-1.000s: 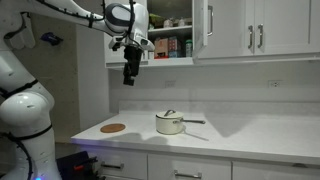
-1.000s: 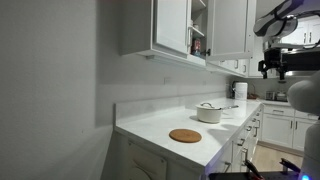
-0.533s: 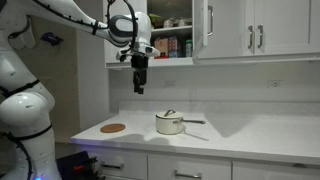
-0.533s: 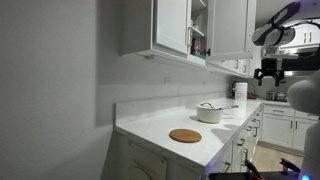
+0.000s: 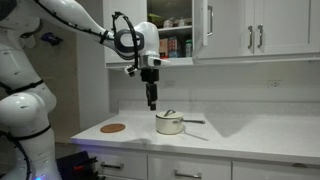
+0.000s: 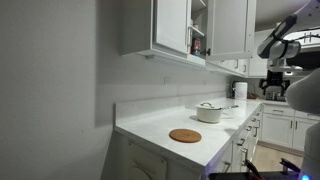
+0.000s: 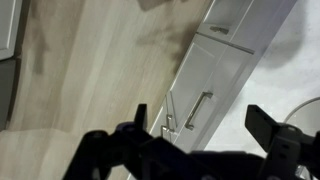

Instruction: Open the second drawer from the left

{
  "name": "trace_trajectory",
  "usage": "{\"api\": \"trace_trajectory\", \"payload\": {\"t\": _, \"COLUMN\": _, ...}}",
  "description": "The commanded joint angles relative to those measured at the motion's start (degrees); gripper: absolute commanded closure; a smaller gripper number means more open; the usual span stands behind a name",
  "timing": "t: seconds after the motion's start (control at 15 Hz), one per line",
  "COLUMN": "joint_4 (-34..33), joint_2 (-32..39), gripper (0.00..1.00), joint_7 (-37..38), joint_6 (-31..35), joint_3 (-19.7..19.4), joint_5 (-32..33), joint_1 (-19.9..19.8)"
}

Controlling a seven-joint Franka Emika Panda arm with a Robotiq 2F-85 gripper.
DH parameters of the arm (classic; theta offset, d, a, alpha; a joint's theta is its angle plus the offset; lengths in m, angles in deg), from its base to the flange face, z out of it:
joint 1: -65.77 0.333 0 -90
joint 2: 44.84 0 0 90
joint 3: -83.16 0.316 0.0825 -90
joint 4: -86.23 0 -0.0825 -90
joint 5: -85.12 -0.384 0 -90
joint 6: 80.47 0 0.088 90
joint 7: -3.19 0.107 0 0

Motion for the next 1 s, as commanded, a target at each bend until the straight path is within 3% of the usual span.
{"api": "trace_trajectory", "payload": {"t": 0.0, "joint_4": 0.77, "joint_2": 3.6, "gripper": 0.0, "joint_7": -0.5, "joint_6": 5.83, "joint_3": -1.42, "joint_5": -0.13, "joint_1": -1.97}}
{"api": "trace_trajectory", "payload": {"t": 0.47, "joint_4": 0.99, "joint_2": 12.82, "gripper": 0.0, "joint_7": -5.2, "joint_6": 14.3, "joint_3": -3.46, "joint_5": -0.96, "joint_1": -2.6}}
{"api": "trace_trajectory", "payload": {"t": 0.93, "joint_4": 0.05, "joint_2": 25.55, "gripper": 0.0, "joint_7": -6.97, "joint_6": 26.22, "joint_3": -1.46, "joint_5": -3.42, "joint_1": -1.76}}
